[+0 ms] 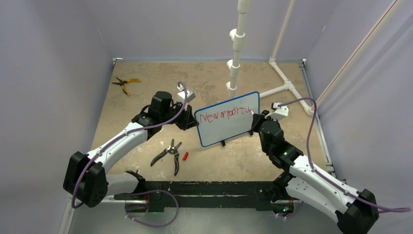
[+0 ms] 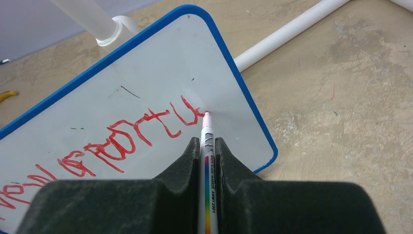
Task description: Write a sentence on the whiteboard
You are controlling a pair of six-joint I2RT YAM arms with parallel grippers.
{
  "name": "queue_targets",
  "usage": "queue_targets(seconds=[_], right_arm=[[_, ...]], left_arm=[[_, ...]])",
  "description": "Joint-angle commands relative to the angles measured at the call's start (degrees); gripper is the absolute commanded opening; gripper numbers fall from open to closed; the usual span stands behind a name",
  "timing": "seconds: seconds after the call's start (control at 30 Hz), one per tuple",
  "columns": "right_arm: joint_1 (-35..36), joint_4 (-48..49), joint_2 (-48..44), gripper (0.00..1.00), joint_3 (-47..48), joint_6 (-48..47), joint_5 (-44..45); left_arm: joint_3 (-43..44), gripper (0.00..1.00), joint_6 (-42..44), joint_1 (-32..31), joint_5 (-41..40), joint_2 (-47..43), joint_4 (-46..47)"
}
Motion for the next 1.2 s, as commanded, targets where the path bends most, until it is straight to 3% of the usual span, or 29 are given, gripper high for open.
queue_targets(seconds=[0.0, 0.43, 1.17], right_arm=[[-0.36, 2.32, -1.73, 0.0, 2.5, -1.73, 1.78], [-0.8, 6.86, 0.84, 0.0, 4.47, -5.63, 1.13], [-0.84, -0.47, 0.54, 0.0, 0.98, 1.97, -0.23]], left_arm=[[-0.48, 0.0, -0.03, -0.01, 0.41, -1.29, 2.49], [-0.44, 0.0, -0.03, 0.01, 0.48, -1.37, 2.51], [-0.44, 0.0, -0.21, -0.01, 0.51, -1.37, 2.51]])
